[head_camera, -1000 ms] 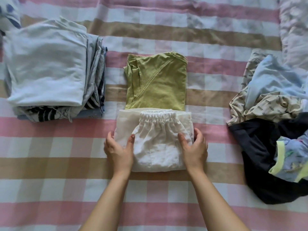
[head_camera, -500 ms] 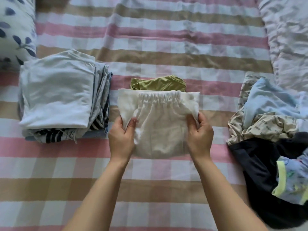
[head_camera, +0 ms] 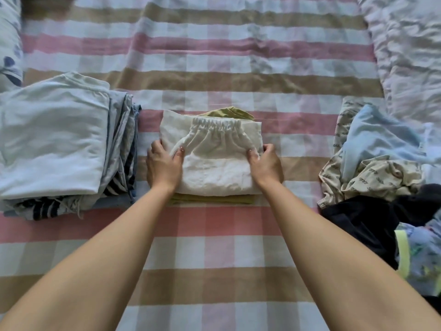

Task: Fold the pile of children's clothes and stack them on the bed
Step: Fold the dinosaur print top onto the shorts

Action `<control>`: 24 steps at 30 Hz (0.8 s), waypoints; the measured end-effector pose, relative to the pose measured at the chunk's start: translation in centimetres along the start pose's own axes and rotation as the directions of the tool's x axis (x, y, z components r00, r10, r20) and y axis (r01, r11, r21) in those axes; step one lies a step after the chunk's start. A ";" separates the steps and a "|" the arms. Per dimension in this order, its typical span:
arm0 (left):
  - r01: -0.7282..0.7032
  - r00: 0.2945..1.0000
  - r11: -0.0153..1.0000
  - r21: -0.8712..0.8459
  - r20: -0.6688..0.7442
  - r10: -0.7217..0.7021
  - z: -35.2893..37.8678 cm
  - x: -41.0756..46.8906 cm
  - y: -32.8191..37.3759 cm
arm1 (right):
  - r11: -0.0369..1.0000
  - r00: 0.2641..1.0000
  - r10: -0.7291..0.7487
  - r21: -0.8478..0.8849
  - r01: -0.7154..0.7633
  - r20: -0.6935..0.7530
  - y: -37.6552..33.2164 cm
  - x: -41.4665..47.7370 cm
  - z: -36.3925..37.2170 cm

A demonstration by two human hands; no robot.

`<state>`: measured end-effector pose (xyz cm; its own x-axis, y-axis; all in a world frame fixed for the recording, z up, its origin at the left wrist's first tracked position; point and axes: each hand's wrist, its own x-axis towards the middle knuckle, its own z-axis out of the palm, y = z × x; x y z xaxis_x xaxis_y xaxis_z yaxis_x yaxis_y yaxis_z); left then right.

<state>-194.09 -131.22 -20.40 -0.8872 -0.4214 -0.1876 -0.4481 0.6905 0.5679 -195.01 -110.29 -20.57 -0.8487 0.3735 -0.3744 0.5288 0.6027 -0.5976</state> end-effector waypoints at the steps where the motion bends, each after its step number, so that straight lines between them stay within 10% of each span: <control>1: -0.032 0.997 0.998 0.045 -0.069 0.035 -0.2 -0.7 0.5 | 1.000 1.000 -0.019 0.009 0.019 0.003 0.1 -0.4 -0.5; 4: -0.196 0.967 0.980 -0.017 -0.167 0.191 -0.2 -4.9 2.8 | 0.992 0.993 -0.085 0.086 0.091 -0.076 1.1 -2.6 -2.7; 10: -0.396 0.887 0.854 -0.337 0.102 0.451 3.5 -14.6 9.6 | 0.973 0.958 -0.152 0.134 0.189 -0.245 6.8 -7.1 -10.6; 24: -0.588 0.514 0.666 -0.459 0.423 0.746 15.0 -29.6 22.7 | 0.974 0.823 0.212 0.179 -0.136 -0.527 24.7 -11.5 -24.2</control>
<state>-179.66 -94.32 -13.99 -0.8368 0.5474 -0.0121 0.2742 0.4380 0.8561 -172.25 -82.62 -13.86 -0.5878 0.8067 -0.0613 0.6314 0.4101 -0.6581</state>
